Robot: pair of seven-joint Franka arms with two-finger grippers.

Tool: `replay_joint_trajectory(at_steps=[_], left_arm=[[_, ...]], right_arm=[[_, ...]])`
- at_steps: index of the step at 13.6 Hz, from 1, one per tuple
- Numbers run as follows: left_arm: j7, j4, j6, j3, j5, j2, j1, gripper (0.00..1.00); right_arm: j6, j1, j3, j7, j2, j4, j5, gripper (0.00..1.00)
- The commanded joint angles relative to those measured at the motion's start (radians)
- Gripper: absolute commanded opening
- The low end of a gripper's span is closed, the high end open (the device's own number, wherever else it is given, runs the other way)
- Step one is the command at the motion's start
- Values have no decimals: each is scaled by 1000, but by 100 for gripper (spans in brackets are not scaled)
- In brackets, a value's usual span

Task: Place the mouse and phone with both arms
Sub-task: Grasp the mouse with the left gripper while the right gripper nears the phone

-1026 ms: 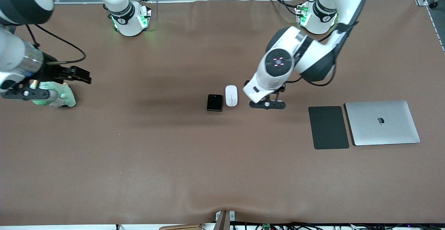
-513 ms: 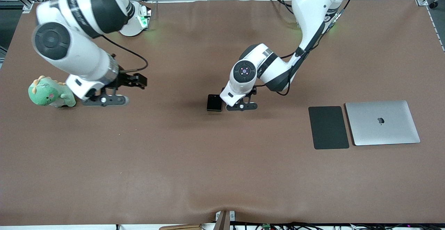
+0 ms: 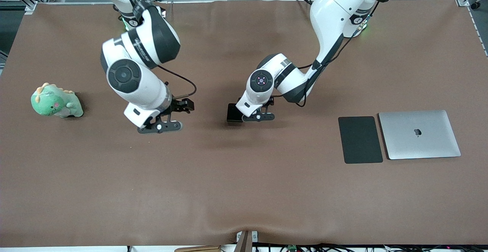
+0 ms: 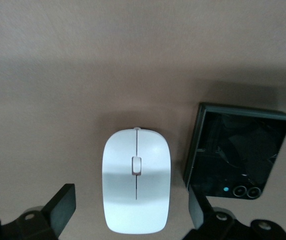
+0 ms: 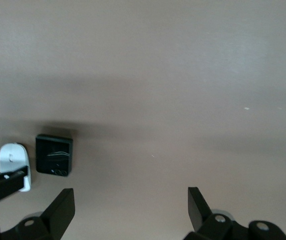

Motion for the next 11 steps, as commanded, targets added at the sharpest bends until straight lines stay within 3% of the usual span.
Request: replay_joint_trajectory(at_steps=[1,7,11], left_arm=[[-29,-8,26,9,31,16,-12,98],[-72,-8,26,11,37,29,-22,89],[-71,-8,26,11,45,31,-23,70]], right_arm=[[36,-4,-6,8,28,15,77,100],[131,1,-7,8,82,-5,79,100],[188,25,-7,19,82,-83,79,100]])
